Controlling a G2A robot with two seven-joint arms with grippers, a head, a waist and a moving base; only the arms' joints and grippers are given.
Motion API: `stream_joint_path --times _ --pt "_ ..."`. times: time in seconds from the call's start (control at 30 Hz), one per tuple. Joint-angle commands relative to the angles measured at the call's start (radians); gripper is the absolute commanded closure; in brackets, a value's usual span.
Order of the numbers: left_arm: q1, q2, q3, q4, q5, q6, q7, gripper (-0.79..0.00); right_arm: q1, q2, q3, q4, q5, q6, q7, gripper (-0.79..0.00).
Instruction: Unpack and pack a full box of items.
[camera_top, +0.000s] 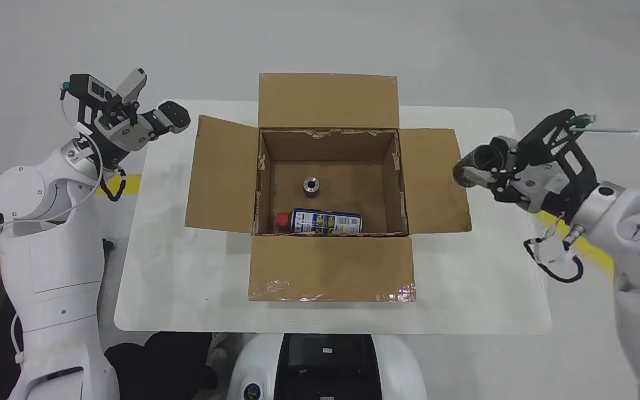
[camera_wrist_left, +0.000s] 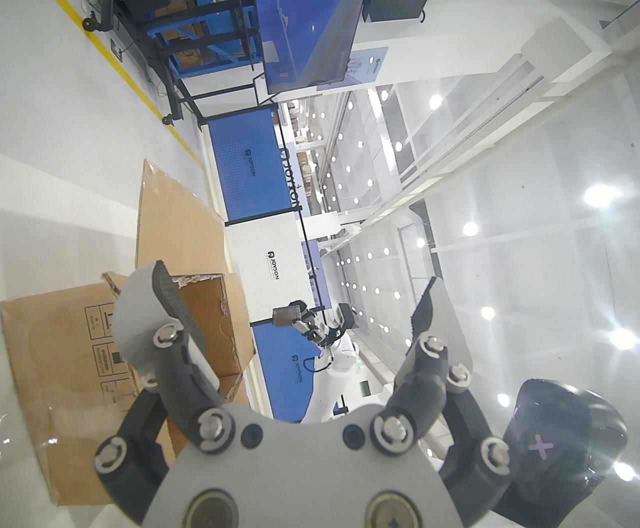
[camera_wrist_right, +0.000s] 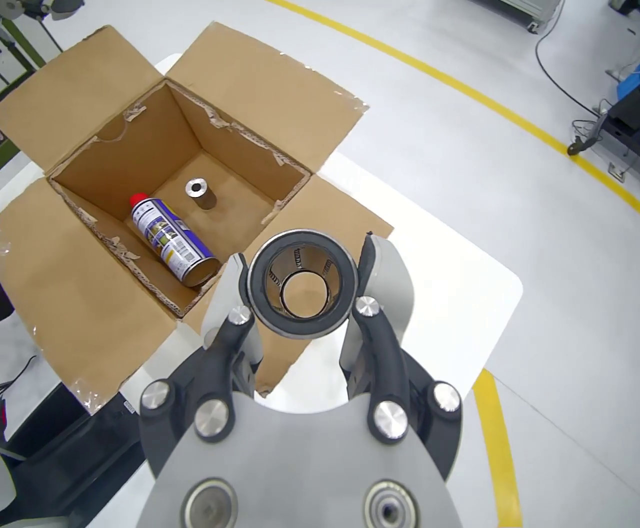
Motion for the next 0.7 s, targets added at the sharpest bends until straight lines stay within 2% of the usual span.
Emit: stream_joint_path --times 0.0,0.43,0.67 --pt "0.0 0.0 0.0 0.0 0.0 0.0 0.0 -0.785 0.009 0.0 -0.031 -0.003 0.005 0.002 -0.004 0.0" --pt "0.0 0.0 0.0 0.0 0.0 0.0 0.0 -0.785 0.089 -0.003 -0.232 -0.1 -0.056 -0.001 -0.017 0.0" --pt "0.0 0.0 0.0 0.0 0.0 0.0 0.0 -0.785 0.176 -0.016 -0.382 -0.057 -0.097 0.011 -0.034 0.0"
